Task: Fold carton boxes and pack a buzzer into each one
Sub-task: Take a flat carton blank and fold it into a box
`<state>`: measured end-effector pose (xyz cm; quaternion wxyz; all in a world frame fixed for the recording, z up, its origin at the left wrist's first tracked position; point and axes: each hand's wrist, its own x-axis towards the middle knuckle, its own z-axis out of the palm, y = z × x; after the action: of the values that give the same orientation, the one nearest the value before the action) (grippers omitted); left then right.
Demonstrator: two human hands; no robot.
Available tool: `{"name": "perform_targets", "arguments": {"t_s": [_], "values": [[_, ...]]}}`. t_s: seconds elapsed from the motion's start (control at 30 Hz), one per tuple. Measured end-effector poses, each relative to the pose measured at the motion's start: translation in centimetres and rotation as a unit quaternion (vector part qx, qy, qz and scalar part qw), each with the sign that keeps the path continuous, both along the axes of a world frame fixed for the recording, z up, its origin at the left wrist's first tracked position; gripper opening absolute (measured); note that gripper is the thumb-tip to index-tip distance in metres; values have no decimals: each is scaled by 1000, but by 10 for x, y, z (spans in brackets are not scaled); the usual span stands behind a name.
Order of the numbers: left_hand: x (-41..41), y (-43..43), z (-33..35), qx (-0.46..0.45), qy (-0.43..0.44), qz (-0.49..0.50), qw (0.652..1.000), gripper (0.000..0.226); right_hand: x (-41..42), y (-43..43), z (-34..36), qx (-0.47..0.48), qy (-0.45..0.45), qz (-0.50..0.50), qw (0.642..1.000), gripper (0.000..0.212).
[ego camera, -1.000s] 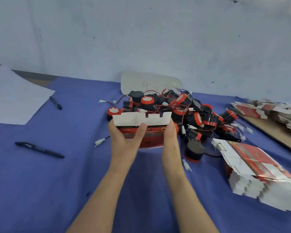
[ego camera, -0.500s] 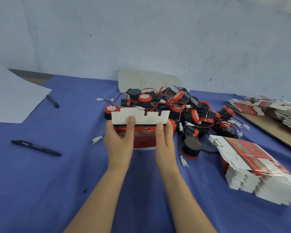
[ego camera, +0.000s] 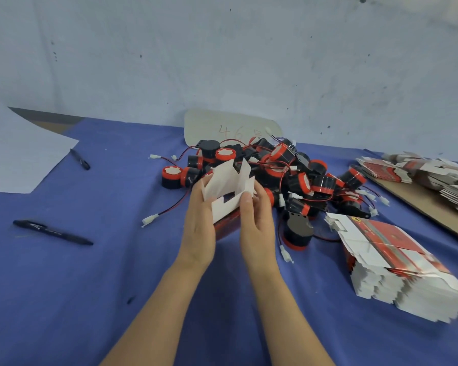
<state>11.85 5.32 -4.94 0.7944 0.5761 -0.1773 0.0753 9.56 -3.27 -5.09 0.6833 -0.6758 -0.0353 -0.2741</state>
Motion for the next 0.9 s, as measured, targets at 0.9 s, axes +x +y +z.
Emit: {"name": "perform_targets", "arguments": {"t_s": [0.9], "values": [[-6, -8, -12, 156, -176, 214, 948, 28, -2, -13, 6, -37, -6, -78, 996, 22]]}}
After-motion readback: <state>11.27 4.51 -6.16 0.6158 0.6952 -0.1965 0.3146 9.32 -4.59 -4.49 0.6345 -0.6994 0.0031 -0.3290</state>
